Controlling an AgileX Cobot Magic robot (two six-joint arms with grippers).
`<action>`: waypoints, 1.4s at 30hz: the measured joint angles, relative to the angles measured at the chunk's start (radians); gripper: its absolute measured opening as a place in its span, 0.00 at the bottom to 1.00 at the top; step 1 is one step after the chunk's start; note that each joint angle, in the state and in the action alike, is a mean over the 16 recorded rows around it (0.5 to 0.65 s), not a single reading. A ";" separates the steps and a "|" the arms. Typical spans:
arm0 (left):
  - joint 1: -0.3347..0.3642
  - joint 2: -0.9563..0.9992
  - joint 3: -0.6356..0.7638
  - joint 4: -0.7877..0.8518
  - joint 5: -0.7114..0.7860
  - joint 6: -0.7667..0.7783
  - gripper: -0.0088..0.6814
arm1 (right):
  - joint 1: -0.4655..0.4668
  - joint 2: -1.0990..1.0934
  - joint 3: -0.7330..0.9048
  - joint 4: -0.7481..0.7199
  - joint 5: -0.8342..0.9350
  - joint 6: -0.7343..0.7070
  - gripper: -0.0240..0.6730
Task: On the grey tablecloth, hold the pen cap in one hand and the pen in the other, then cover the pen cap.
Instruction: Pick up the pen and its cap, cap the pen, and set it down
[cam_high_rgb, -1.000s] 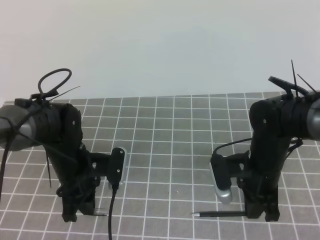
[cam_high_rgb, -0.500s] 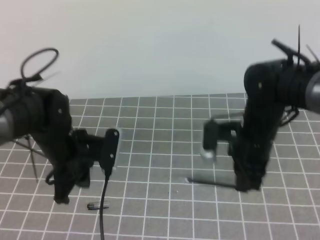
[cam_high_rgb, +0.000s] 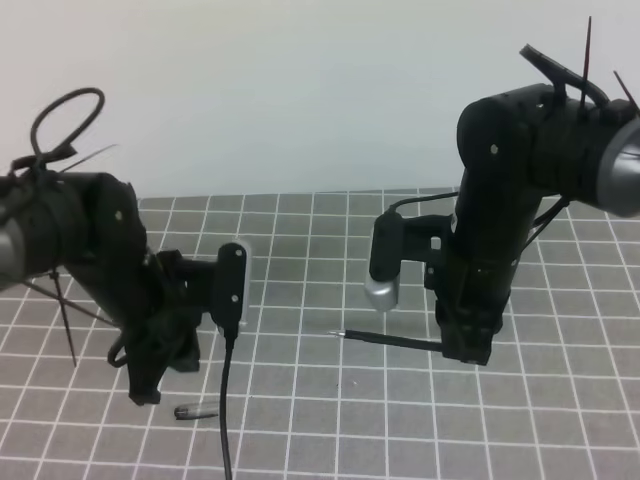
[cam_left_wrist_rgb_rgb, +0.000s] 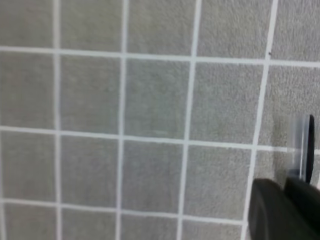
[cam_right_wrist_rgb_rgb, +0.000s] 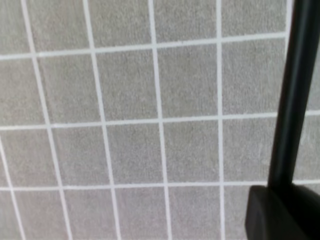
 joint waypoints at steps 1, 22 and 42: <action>0.000 0.010 0.000 -0.004 0.002 -0.001 0.34 | 0.001 0.001 0.000 -0.002 -0.001 0.000 0.03; 0.000 0.153 0.000 0.020 0.043 0.008 0.35 | 0.002 0.004 0.002 0.003 -0.020 -0.005 0.03; 0.000 0.023 -0.002 0.146 -0.024 -0.078 0.01 | 0.002 0.002 0.002 0.027 0.003 0.059 0.03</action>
